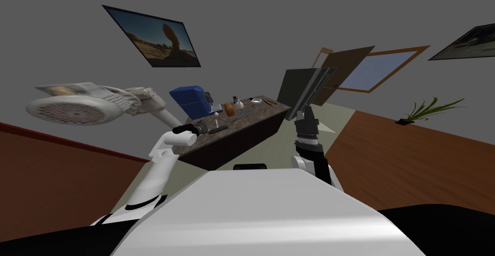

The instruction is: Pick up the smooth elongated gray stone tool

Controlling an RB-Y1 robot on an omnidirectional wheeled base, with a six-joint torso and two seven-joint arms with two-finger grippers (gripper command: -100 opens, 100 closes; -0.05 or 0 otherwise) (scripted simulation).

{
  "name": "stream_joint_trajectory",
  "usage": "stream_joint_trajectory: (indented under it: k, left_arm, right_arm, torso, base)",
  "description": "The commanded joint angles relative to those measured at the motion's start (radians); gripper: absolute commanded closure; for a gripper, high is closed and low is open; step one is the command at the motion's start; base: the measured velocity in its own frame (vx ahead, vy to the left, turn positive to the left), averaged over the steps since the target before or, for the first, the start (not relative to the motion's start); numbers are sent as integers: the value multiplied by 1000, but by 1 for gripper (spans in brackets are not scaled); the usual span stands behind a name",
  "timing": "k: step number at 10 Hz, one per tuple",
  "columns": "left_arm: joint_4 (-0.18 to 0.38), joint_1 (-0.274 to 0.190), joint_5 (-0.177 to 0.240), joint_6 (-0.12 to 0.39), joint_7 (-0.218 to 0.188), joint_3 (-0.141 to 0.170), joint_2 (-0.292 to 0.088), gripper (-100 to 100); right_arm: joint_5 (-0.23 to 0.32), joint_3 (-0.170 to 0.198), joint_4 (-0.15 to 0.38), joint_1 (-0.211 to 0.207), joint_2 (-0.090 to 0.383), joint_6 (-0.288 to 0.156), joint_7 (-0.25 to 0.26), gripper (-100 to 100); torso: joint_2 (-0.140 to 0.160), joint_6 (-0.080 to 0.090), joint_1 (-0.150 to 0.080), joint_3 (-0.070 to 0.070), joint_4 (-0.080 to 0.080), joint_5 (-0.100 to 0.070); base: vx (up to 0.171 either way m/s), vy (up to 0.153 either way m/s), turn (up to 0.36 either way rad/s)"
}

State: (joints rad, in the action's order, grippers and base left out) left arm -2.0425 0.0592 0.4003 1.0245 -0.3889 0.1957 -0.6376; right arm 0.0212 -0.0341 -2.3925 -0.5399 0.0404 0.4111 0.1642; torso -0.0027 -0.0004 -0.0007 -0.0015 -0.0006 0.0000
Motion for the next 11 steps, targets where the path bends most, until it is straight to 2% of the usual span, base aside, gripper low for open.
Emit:
stream_joint_trajectory:
  k: [1,2,3,4,7,9,10,11]
  left_arm:
    - [10,-5,15,50,-10,7,-11,-100]
    - [10,-5,15,57,-10,7,-11,-100]
    - [33,-18,36,95,-30,14,-26,-100]
    - [33,-18,36,123,-30,14,-26,-100]
    - [79,-42,76,216,-66,28,-52,-100]
    - [79,-42,76,252,-66,28,-52,-100]
    - [102,-52,95,290,-83,33,-62,-100]
    - [102,-52,95,312,-83,33,-62,-100]
  right_arm:
    - [0,0,0,0,0,0,0,0]
    - [0,0,0,0,0,0,0,0]
    - [0,0,0,0,0,0,0,0]
    - [0,0,0,0,0,0,0,0]
    - [0,0,0,0,0,0,0,0]
    - [0,0,0,0,0,0,0,0]
    - [0,0,0,0,0,0,0,0]
    - [0,0,0,0,0,0,0,0]
  torso:
    - [0,0,0,0,0,0]
    - [0,0,0,0,0,0]
    - [0,0,0,0,0,0]
    - [-1,0,-1,0,0,0]
    - [-2,0,0,-1,-1,0]
    - [-2,0,-1,-1,-1,0]
    - [0,0,0,0,0,0]
    - [-1,0,0,0,0,0]
  base:
    - [40,-7,-60]
    - [24,-7,-5]
    - [44,-19,-84]
    - [47,-11,-43]
    - [66,-18,-60]
    - [43,-11,-16]
    - [43,-6,-69]
    - [48,-8,-41]
